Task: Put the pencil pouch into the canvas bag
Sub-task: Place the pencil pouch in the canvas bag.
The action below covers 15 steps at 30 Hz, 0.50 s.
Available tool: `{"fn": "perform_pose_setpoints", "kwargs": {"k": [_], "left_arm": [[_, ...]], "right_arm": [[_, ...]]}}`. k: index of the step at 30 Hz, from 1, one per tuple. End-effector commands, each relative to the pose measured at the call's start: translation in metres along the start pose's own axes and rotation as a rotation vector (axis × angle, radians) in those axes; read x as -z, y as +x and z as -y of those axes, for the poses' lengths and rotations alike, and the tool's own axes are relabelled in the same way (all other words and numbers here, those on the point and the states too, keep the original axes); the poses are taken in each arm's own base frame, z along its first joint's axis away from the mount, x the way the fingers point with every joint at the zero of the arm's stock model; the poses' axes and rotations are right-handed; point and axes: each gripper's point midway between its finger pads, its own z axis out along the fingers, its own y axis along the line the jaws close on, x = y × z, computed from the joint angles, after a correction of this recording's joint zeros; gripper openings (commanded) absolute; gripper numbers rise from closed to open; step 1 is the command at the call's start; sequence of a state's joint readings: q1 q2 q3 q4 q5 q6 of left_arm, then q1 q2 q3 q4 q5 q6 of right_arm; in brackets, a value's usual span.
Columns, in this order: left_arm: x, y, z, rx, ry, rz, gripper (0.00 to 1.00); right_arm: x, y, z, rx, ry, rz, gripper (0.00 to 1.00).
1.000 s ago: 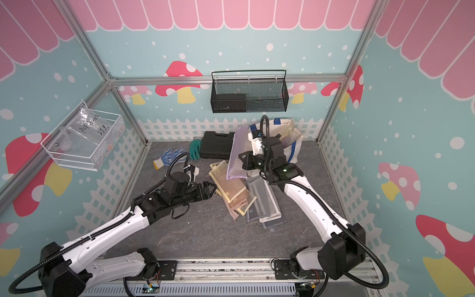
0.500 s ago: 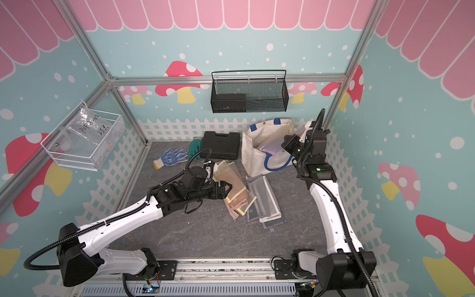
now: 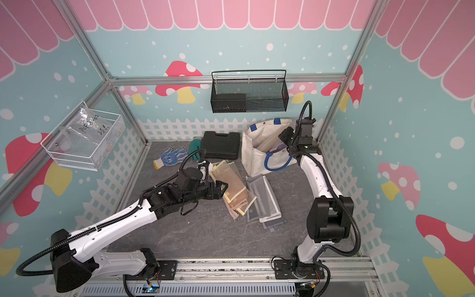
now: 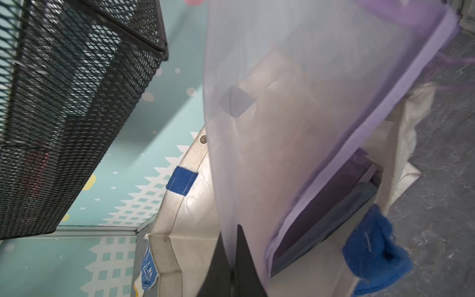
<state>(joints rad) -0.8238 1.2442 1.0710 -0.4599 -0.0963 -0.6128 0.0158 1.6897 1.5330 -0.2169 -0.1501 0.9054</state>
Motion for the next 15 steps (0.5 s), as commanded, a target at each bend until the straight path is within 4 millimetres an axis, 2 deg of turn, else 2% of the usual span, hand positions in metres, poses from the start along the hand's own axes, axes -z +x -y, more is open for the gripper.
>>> {"fn": "perform_pose_setpoints", "kwargs": {"k": [1, 4, 10, 15], "left_arm": [[0.002, 0.003, -0.016, -0.005, -0.054, 0.003, 0.89], [0.001, 0.002, -0.019, 0.000, -0.060, 0.006, 0.89], [-0.004, 0.003, -0.025, 0.015, -0.066, 0.008, 0.89], [-0.003, 0.005, -0.029, 0.029, -0.066, 0.020, 0.89]], "right_arm": [[-0.004, 0.004, -0.004, 0.015, 0.007, -0.006, 0.00], [-0.008, 0.018, -0.012, 0.004, -0.002, -0.025, 0.00], [-0.010, 0.049, -0.045, 0.024, -0.047, -0.066, 0.00], [-0.018, 0.064, -0.038, 0.012, -0.019, -0.096, 0.00]]}}
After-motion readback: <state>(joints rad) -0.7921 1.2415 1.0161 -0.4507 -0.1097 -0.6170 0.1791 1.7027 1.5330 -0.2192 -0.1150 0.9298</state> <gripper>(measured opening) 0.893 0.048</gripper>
